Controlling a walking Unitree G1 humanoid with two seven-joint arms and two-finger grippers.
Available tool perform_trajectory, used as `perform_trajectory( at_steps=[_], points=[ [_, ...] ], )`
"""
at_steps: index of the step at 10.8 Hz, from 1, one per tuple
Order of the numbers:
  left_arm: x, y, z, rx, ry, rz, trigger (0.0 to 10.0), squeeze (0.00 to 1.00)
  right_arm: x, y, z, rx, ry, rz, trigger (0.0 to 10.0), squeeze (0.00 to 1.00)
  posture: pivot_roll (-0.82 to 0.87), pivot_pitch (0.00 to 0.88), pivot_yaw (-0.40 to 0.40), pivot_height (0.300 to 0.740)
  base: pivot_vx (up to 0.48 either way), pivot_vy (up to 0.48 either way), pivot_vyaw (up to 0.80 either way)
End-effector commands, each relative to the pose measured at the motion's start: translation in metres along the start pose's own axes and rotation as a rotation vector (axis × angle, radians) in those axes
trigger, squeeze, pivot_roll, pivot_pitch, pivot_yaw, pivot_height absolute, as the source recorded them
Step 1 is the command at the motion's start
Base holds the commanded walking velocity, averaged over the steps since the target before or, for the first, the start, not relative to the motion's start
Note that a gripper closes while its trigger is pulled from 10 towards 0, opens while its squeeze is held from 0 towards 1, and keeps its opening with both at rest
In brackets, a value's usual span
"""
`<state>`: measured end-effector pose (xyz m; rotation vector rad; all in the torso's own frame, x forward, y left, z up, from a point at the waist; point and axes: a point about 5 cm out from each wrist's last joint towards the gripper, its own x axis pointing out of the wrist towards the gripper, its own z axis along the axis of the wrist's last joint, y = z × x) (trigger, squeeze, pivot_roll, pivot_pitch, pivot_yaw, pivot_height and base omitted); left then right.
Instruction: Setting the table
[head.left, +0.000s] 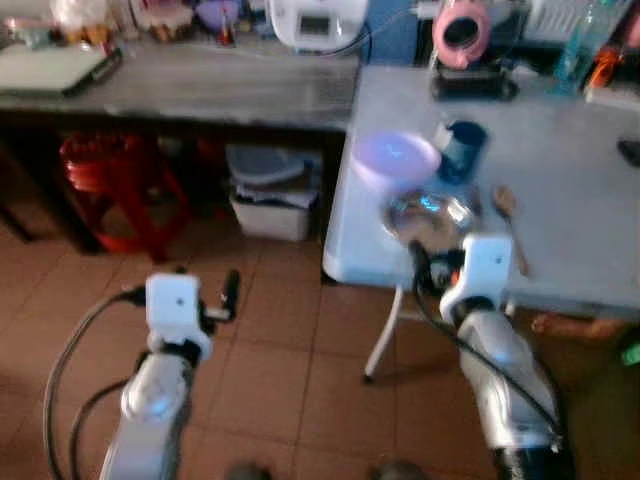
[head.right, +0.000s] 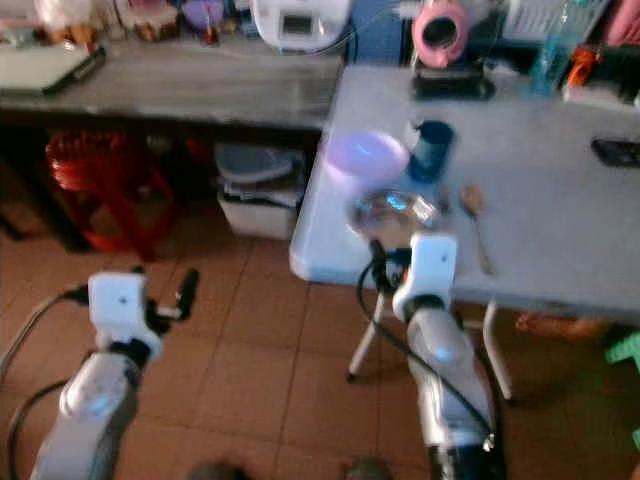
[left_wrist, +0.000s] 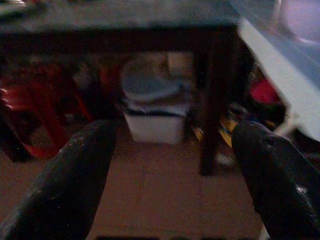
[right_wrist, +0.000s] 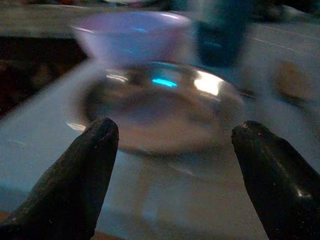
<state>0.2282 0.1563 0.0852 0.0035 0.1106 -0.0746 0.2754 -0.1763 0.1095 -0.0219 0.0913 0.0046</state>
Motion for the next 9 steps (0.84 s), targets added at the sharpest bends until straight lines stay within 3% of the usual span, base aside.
perform_trajectory(
  at_steps=[1,4,9],
  points=[
    [0.001,0.002,0.006,0.010,-0.023,0.005,10.0,0.00,0.002,-0.006,0.007,-0.011,-0.033,-0.049,10.0,0.00,-0.03,0.037,0.058,0.740,0.000,0.000,0.00],
    [0.001,0.000,0.010,0.018,-0.052,-0.019,10.0,0.00,0.006,-0.016,0.011,-0.027,-0.041,-0.098,10.0,0.00,-0.03,0.037,0.058,0.740,0.000,0.000,0.00],
    [-0.001,-0.005,0.013,-0.001,-0.069,-0.062,10.0,0.00,-0.002,-0.022,0.013,-0.030,-0.049,-0.182,10.0,0.00,-0.04,0.034,0.057,0.740,0.358,0.000,0.00]
  ],
)
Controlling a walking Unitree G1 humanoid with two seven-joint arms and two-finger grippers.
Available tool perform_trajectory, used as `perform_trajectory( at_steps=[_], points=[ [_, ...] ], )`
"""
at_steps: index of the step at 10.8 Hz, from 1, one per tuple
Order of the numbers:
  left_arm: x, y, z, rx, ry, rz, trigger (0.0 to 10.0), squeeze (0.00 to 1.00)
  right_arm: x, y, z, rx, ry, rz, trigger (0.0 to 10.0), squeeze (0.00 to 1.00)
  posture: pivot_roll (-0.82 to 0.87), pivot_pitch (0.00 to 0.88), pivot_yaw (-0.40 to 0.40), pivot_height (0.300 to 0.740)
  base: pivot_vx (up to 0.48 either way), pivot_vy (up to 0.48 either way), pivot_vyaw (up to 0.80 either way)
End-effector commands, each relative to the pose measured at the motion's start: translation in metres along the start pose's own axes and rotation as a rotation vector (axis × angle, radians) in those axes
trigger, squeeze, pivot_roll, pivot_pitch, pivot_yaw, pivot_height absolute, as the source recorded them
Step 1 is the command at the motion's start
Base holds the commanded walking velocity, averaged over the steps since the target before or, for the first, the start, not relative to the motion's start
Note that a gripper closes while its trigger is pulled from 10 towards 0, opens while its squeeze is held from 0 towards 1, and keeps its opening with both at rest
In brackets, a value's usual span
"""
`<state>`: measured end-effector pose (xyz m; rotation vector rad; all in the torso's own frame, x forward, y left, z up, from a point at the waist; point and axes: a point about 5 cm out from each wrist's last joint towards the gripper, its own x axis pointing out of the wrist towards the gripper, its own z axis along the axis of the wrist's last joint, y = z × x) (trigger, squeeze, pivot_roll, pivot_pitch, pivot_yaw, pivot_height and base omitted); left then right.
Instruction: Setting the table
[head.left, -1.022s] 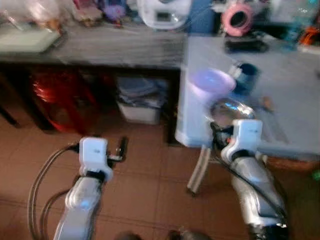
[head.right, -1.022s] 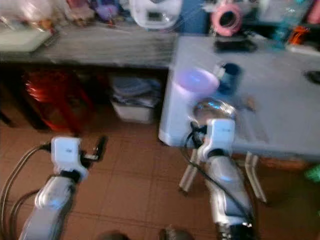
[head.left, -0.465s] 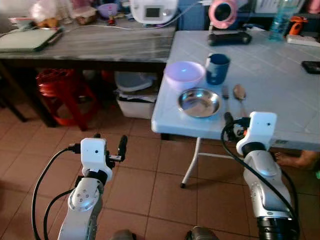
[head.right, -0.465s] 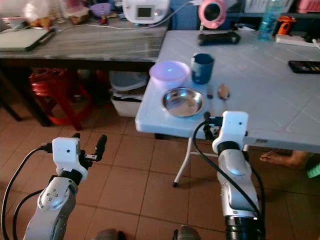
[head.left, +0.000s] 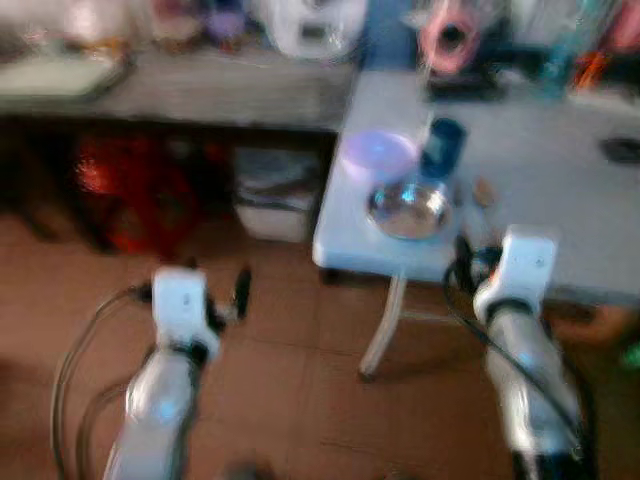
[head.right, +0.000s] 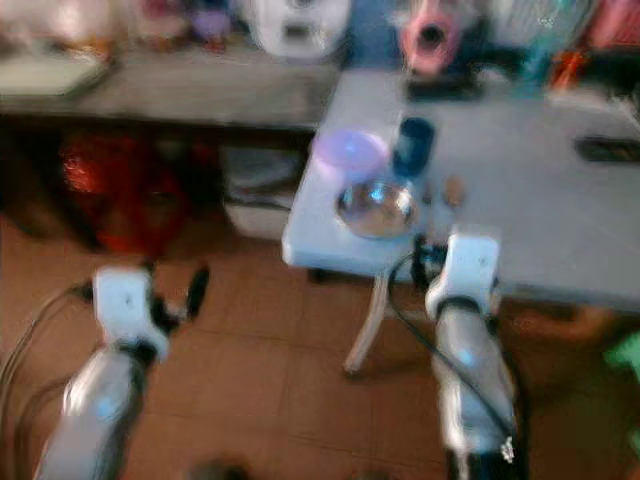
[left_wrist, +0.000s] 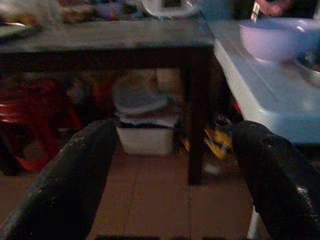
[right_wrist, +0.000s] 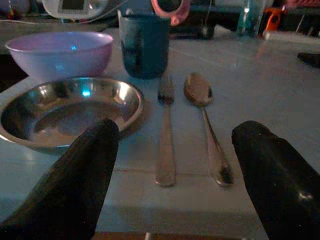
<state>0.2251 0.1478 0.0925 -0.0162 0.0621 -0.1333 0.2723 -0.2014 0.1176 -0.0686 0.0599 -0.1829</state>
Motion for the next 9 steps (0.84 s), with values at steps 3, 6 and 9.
perform_trajectory(
  at_steps=[3,6,9],
  points=[
    [0.003,0.003,0.006,0.011,-0.022,-0.001,10.0,0.00,0.001,0.004,0.008,-0.001,-0.023,0.015,10.0,0.00,-0.04,0.033,0.053,0.740,0.344,0.000,0.00],
    [0.002,0.003,0.006,0.005,-0.024,0.002,10.0,0.00,0.004,0.006,0.015,-0.042,-0.061,0.013,10.0,0.00,-0.03,0.037,0.054,0.740,0.203,0.000,0.00],
    [-0.001,0.003,0.006,0.005,-0.021,0.004,10.0,0.00,0.017,-0.002,0.021,-0.027,-0.056,-0.009,10.0,0.00,-0.03,0.057,0.055,0.740,0.000,0.000,0.00]
  ],
)
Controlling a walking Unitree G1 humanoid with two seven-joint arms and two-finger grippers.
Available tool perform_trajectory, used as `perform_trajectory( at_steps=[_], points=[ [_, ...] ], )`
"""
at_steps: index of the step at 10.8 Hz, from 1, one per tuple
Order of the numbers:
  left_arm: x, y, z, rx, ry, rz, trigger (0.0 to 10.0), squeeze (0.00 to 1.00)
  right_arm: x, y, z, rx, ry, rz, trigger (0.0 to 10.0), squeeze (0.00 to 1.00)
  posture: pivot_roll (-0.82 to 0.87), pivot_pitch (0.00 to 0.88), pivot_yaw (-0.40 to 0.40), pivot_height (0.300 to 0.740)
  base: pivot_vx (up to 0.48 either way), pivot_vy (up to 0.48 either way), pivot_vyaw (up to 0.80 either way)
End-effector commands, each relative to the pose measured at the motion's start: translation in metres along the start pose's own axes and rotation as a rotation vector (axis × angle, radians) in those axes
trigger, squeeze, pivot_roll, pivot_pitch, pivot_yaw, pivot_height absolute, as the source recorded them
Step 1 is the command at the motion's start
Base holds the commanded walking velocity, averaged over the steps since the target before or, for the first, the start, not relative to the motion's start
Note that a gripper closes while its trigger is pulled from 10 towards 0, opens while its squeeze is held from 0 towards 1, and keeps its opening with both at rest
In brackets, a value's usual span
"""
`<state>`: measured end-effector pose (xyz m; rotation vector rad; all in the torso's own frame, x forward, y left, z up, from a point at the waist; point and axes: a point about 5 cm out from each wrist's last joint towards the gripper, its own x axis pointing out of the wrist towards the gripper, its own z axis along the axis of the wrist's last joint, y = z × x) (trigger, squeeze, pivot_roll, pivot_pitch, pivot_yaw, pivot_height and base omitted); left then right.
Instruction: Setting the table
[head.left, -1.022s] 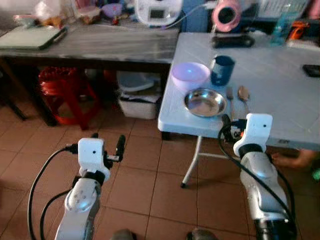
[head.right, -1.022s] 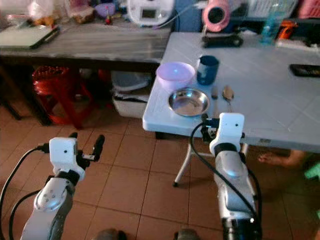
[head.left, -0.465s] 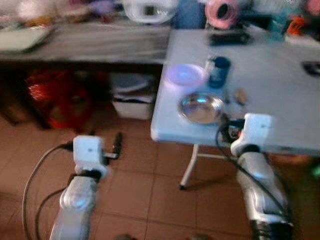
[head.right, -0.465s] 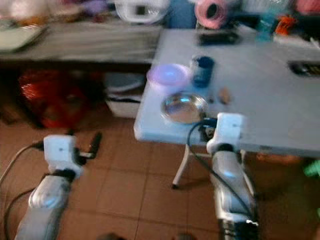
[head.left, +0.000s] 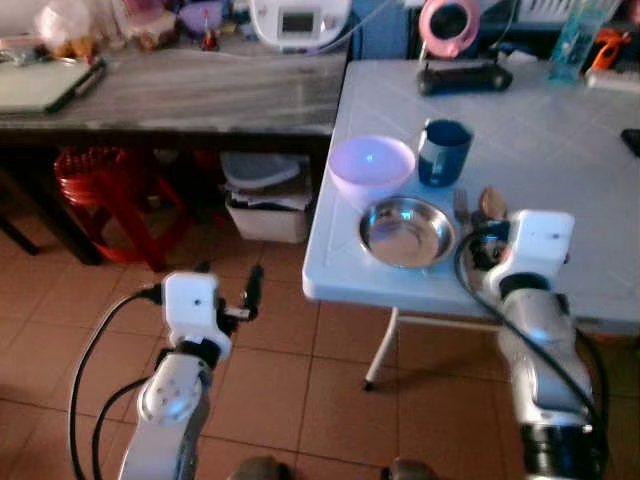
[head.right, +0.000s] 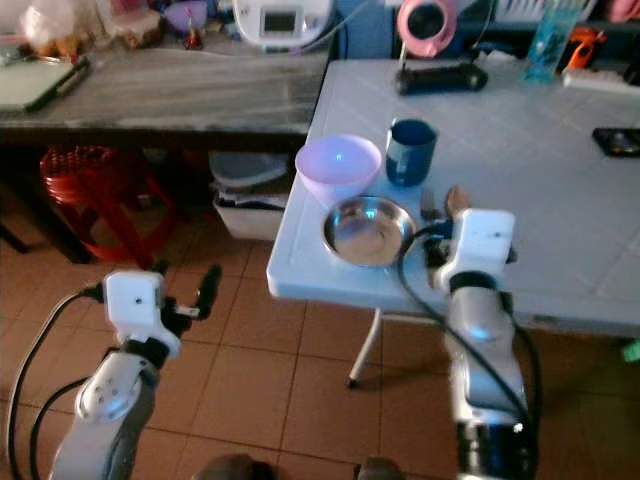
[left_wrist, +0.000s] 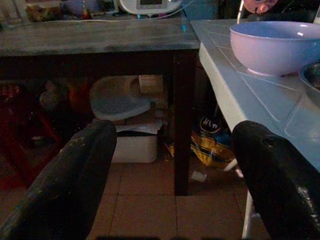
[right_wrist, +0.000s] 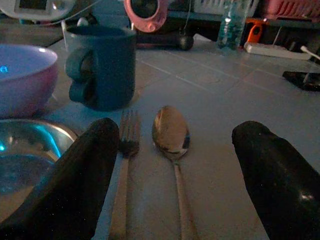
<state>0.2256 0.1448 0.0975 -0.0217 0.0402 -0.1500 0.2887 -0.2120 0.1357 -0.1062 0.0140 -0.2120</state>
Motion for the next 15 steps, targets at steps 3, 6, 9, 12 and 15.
perform_trajectory(
  at_steps=[3,6,9,12,15],
  points=[
    [-0.005,0.007,0.001,0.010,0.011,0.024,10.0,0.00,0.006,0.006,-0.001,0.050,0.024,0.037,10.0,1.00,-0.02,0.070,0.058,0.740,0.000,0.000,0.00],
    [-0.006,0.005,0.002,0.011,0.013,0.016,10.0,0.00,0.011,0.014,-0.004,0.102,0.066,0.123,10.0,0.00,-0.02,0.086,0.059,0.740,0.000,0.000,0.00],
    [-0.007,0.006,0.001,0.014,0.020,0.019,10.0,0.00,0.018,0.027,-0.002,0.145,0.093,0.218,10.0,0.00,-0.02,0.091,0.058,0.740,0.000,0.000,0.00],
    [-0.007,0.005,0.001,0.015,0.023,0.017,10.0,0.00,0.020,0.037,-0.003,0.171,0.104,0.265,10.0,0.00,-0.02,0.092,0.057,0.740,0.000,0.000,0.00],
    [-0.007,0.006,0.001,0.017,0.024,0.021,10.0,0.00,0.017,0.037,-0.012,0.190,0.154,0.250,10.0,0.00,-0.01,0.093,0.053,0.740,0.000,0.000,0.00]
  ],
)
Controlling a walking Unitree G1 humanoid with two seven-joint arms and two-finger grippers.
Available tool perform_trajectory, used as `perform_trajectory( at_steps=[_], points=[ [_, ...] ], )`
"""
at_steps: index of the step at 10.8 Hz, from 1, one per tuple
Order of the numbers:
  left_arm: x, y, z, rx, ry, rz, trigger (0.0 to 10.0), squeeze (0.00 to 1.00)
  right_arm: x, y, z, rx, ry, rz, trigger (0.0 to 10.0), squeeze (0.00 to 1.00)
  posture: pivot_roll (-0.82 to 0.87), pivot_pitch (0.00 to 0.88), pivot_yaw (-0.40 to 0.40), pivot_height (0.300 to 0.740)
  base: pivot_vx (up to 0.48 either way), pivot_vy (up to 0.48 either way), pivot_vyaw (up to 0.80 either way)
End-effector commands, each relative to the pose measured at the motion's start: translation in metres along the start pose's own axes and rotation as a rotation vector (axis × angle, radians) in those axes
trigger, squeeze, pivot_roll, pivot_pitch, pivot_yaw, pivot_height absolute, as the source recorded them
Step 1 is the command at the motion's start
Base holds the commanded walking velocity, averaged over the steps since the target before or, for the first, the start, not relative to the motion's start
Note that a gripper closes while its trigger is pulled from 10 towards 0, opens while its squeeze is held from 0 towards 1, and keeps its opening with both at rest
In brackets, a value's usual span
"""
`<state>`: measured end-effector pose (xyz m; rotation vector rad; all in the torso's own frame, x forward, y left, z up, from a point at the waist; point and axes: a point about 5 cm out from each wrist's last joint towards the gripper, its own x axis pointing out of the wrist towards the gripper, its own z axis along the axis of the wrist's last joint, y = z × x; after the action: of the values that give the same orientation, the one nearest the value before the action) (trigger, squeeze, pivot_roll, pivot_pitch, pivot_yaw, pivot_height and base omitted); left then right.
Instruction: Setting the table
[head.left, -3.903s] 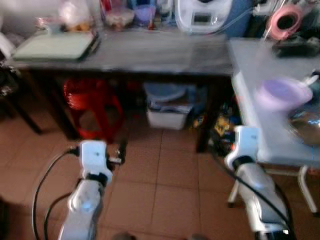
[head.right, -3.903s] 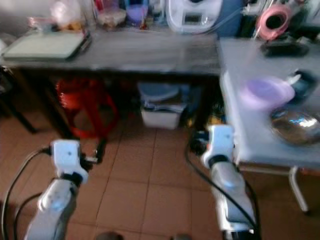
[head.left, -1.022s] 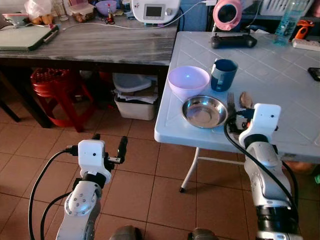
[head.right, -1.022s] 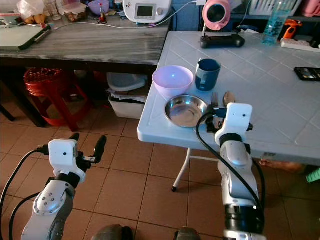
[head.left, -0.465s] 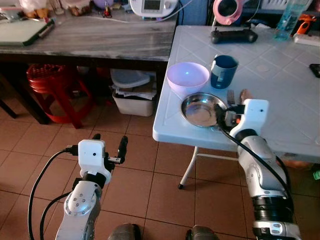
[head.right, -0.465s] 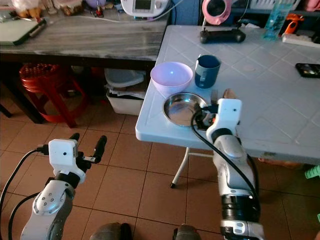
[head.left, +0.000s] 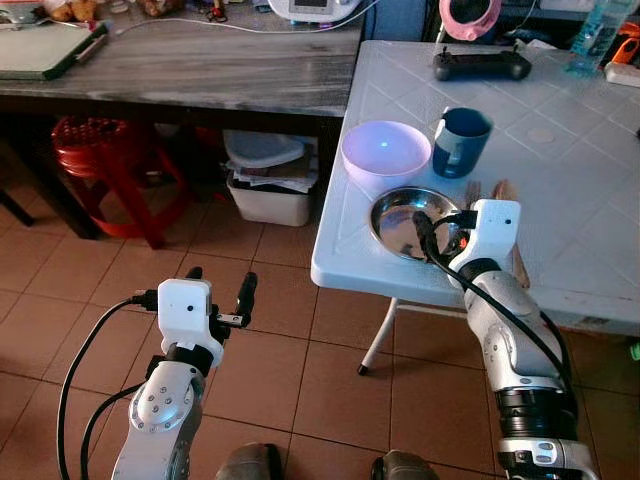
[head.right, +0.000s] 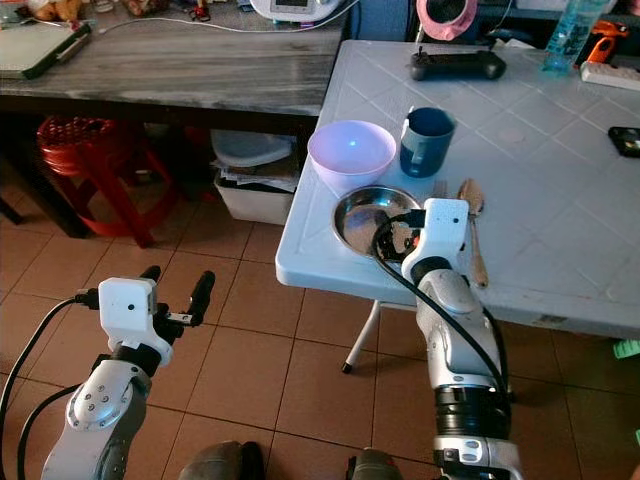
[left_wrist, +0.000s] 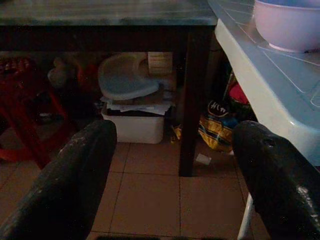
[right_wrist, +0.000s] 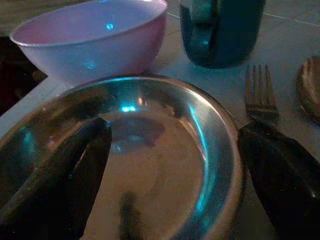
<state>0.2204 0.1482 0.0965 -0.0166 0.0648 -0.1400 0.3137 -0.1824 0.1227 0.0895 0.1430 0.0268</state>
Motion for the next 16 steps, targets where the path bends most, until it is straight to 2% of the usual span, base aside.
perform_trajectory(
  at_steps=[1,5,6,7,9,10,12,13,14,15,16],
  points=[
    [-0.001,0.003,0.002,0.013,-0.002,0.008,10.0,0.00,-0.001,-0.005,-0.007,0.011,0.041,-0.032,10.0,0.00,-0.02,0.091,0.053,0.740,0.000,0.000,0.00],
    [0.000,0.004,0.003,0.015,-0.004,0.005,10.0,0.00,-0.004,-0.010,-0.011,0.037,0.061,-0.073,10.0,0.00,-0.02,0.088,0.055,0.740,0.000,0.000,0.00],
    [0.000,0.003,0.003,0.016,-0.004,0.000,10.0,0.00,-0.002,-0.009,-0.015,0.062,0.081,-0.071,3.6,0.00,-0.01,0.088,0.053,0.740,0.000,0.000,0.00],
    [0.001,0.004,0.003,0.017,-0.005,0.001,10.0,0.00,0.000,-0.007,-0.013,0.068,0.084,-0.058,0.0,0.00,-0.01,0.086,0.053,0.740,0.000,0.000,0.00],
    [0.001,0.005,0.004,0.020,-0.005,0.003,10.0,0.00,0.002,-0.006,-0.012,0.065,0.087,-0.052,0.0,0.00,-0.01,0.088,0.053,0.740,0.000,0.000,0.00],
    [0.001,0.004,0.004,0.020,-0.006,0.002,10.0,0.00,0.002,-0.006,-0.012,0.072,0.093,-0.059,0.5,0.00,-0.01,0.090,0.055,0.740,0.000,0.000,0.00],
    [0.002,0.005,0.004,0.020,-0.006,0.001,10.0,0.00,0.002,-0.010,-0.016,0.130,0.136,-0.115,2.5,0.00,-0.02,0.091,0.065,0.740,0.000,0.000,0.00],
    [0.002,0.005,0.005,0.020,-0.007,-0.002,10.0,0.00,0.001,-0.012,-0.018,0.141,0.159,-0.132,2.7,0.00,-0.02,0.092,0.064,0.740,0.000,0.000,0.00],
    [0.002,0.003,0.005,0.018,-0.007,-0.026,10.0,0.00,0.001,-0.013,-0.019,0.166,0.186,-0.151,2.5,0.00,-0.02,0.092,0.064,0.740,0.000,0.000,0.00],
    [0.001,-0.003,0.006,0.023,-0.012,-0.096,10.0,0.00,0.001,-0.014,-0.020,0.167,0.209,-0.164,3.3,0.00,-0.02,0.090,0.062,0.740,0.000,0.000,0.00],
    [-0.001,-0.008,0.006,0.004,-0.012,-0.160,10.0,0.00,0.001,-0.015,-0.022,0.183,0.220,-0.181,3.4,0.00,-0.02,0.089,0.063,0.740,0.000,0.000,0.00]
  ],
)
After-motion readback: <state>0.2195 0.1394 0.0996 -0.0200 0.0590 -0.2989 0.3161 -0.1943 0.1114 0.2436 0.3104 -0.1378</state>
